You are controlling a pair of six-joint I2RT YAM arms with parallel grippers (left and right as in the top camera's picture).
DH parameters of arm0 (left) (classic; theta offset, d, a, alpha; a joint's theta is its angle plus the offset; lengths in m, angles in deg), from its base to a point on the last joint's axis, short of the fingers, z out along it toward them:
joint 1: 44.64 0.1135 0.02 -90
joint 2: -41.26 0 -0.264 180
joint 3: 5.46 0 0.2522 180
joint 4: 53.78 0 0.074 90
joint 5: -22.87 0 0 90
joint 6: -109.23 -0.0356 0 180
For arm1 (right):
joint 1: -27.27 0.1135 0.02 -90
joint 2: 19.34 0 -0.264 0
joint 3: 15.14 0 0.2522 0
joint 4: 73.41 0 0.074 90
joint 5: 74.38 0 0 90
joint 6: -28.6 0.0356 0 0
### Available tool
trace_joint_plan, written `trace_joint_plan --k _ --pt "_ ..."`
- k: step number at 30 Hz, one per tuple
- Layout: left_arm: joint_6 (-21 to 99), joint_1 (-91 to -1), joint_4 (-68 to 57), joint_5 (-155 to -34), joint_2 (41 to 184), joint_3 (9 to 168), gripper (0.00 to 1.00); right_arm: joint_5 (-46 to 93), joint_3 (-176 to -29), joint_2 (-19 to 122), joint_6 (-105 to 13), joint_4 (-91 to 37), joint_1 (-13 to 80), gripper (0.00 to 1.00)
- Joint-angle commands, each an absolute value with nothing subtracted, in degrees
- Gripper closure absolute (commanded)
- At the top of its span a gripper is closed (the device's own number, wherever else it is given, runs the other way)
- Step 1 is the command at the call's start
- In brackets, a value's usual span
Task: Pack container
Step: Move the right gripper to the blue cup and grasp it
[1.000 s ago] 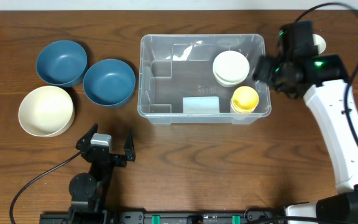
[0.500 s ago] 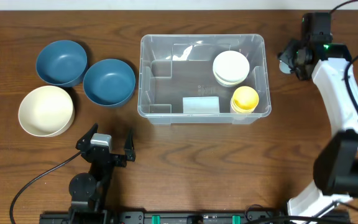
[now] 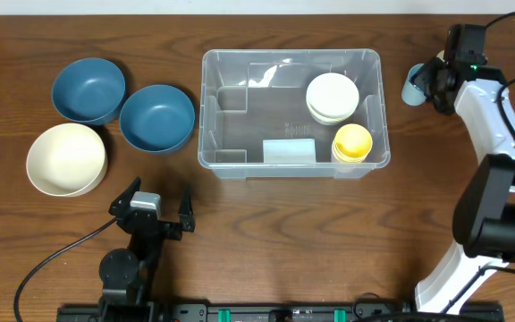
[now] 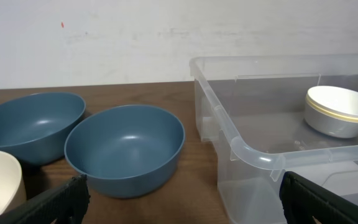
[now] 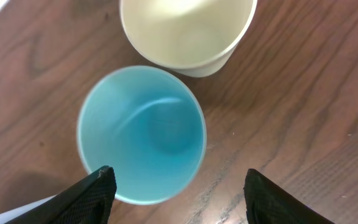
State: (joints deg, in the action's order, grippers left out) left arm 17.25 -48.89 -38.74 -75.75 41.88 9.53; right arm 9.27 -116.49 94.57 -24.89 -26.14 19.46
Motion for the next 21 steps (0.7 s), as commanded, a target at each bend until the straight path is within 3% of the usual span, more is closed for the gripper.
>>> trace_joint_plan --k 1,5,6,9,11,21 --pt "16.3 -48.7 -36.8 -76.6 41.6 8.5 0.02 9.2 -117.0 97.5 -24.1 -26.2 19.4 0.33" --pt "16.3 -48.7 -36.8 -76.6 41.6 8.5 0.02 8.9 -117.0 99.2 -24.1 -26.2 19.4 0.40" --pt "16.3 -48.7 -36.8 -76.6 41.6 8.5 0.02 9.0 -117.0 99.4 -24.1 -26.2 19.4 0.48" --pt "16.3 -48.7 -36.8 -76.6 41.6 8.5 0.02 9.0 -117.0 99.4 -24.1 -26.1 19.4 0.87" --pt "16.3 -48.7 -36.8 -76.6 41.6 8.5 0.02 9.0 -117.1 99.3 -24.1 -25.6 19.4 0.99" --pt "16.3 -48.7 -36.8 -76.6 41.6 8.5 0.02 9.6 -117.1 91.1 -24.8 -19.3 19.2 0.99"
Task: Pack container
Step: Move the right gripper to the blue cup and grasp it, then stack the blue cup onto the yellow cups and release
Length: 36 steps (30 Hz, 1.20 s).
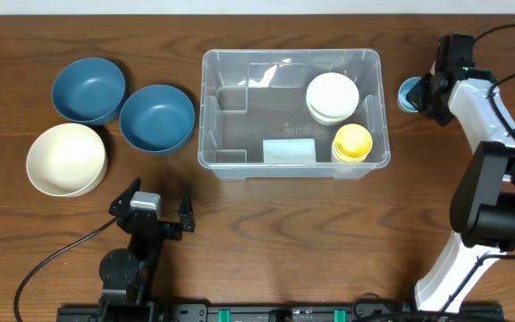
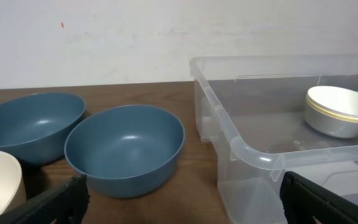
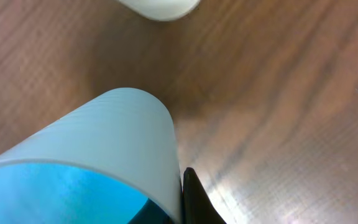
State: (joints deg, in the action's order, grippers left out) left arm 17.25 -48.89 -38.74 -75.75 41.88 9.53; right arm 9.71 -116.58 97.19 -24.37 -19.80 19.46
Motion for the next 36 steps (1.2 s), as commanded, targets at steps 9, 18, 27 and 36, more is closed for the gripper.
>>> trace_joint_plan --k 9,18,27,36 --pt "16.3 -48.7 -36.8 -76.6 41.6 8.5 0.02 11.2 -117.1 70.8 -26.7 -10.5 19.5 0.99" --pt "16.3 -48.7 -36.8 -76.6 41.6 8.5 0.02 19.3 -117.1 63.7 -30.0 3.5 27.9 0.99" --pt "16.3 -48.7 -36.8 -76.6 41.6 8.5 0.02 16.9 -116.6 65.9 -30.1 5.5 38.3 0.99" --pt "16.3 -48.7 -36.8 -76.6 41.6 8.5 0.02 16.2 -112.3 69.0 -28.4 6.1 40.7 0.99"
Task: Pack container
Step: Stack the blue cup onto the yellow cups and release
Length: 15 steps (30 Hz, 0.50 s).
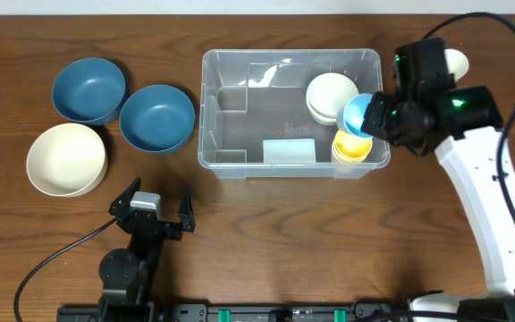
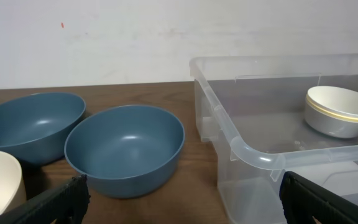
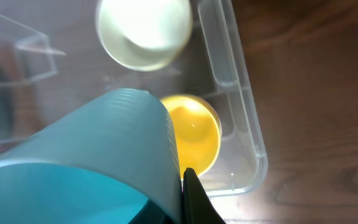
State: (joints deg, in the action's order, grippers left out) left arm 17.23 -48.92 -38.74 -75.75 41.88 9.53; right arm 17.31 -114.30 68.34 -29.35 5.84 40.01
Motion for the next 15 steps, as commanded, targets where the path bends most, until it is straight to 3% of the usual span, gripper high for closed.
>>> trace_joint_plan --k 1,9,10,12,13,15 --pt "16.3 -48.7 -36.8 -76.6 41.6 8.5 0.02 16.1 -111.7 69.0 -28.2 6.1 40.7 0.99" --pt "16.3 -48.7 -36.8 -76.6 41.6 8.5 0.02 15.4 -108.0 69.0 -28.2 5.5 40.7 0.98" --pt "16.3 -48.7 -36.8 -76.6 41.6 8.5 0.02 15.4 -107.7 69.0 -28.2 5.4 40.7 0.94" --pt "16.3 -48.7 -36.8 -76.6 41.6 8.5 0.02 15.4 -107.6 69.0 -28.2 5.1 40.7 0.70" --pt "16.3 -48.7 -36.8 -76.6 41.6 8.5 0.02 15.4 -107.6 69.0 -28.2 4.8 40.7 0.62" --pt "16.3 -48.7 -36.8 -76.6 41.6 8.5 0.02 15.5 -107.7 69.0 -28.3 3.9 40.7 0.57"
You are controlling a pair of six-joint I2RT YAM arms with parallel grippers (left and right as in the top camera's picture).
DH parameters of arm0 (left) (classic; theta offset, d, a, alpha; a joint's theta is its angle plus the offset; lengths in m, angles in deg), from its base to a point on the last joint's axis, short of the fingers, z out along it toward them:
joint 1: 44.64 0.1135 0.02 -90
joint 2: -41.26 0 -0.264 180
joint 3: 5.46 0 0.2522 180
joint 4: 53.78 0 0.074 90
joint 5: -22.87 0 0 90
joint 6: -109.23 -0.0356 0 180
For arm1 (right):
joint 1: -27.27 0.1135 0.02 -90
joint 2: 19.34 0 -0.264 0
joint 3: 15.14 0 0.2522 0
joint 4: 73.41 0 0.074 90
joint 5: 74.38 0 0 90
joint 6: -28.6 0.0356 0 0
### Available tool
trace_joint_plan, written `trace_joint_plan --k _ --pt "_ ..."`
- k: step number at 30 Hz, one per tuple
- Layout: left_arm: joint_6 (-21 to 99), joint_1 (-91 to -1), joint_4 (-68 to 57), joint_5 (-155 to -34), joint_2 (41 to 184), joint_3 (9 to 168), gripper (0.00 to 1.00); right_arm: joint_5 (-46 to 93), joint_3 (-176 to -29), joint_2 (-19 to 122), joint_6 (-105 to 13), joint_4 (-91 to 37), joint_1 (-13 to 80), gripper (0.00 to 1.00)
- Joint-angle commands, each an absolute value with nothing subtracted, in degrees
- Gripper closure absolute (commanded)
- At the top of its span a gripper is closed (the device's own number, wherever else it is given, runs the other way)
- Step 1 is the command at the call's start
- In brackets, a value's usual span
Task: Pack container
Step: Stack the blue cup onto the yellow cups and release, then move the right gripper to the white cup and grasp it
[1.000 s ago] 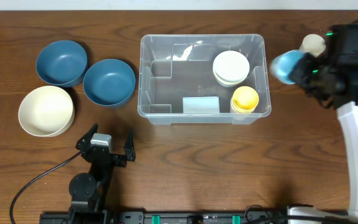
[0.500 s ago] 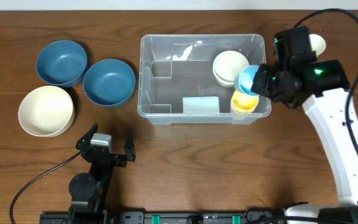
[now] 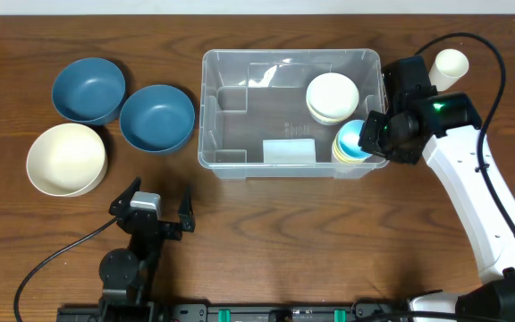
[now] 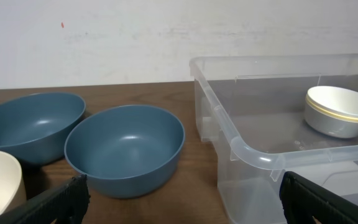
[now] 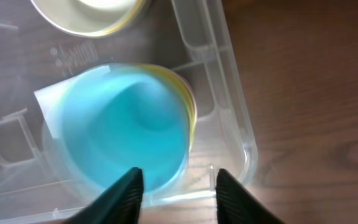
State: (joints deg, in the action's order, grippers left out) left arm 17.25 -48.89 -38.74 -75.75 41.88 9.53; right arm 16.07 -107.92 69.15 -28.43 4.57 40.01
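The clear plastic container (image 3: 291, 55) sits mid-table. In its front right corner a light blue cup (image 3: 354, 136) (image 5: 126, 134) stands nested inside a yellow cup (image 5: 191, 104). My right gripper (image 3: 381, 134) (image 5: 176, 194) hovers just above that corner, open, its fingers apart on either side of the cup's right rim. Stacked white bowls (image 3: 332, 97) lie behind the cups in the container. My left gripper (image 3: 156, 217) (image 4: 182, 202) rests open near the front edge, holding nothing.
Two dark blue bowls (image 3: 88, 89) (image 3: 156, 117) and a cream bowl (image 3: 65, 158) stand left of the container. A cream cup (image 3: 451, 63) stands at the far right. A pale blue flat piece (image 3: 289, 151) lies in the container's front.
My right gripper was shut on the blue cup above the yellow cup. Now the blue cup sits inside the yellow cup and the fingers stand open. The left arm is unchanged.
My right gripper was open over the blue cup beside the cream cup at the far right. Then it was shut on the cup's wall there. Later it held the cup over the container's right front corner. Now the cup is nested in the yellow one and let go.
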Motion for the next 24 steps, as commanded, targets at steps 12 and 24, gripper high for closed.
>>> trace_joint_plan --k 12,24 --pt "16.3 -48.7 -36.8 -76.6 41.6 8.5 0.02 16.9 -119.4 68.9 -32.1 2.4 35.0 0.48" --pt "16.3 -48.7 -36.8 -76.6 41.6 8.5 0.02 13.1 -119.9 79.3 -27.6 -13.6 16.5 0.41"
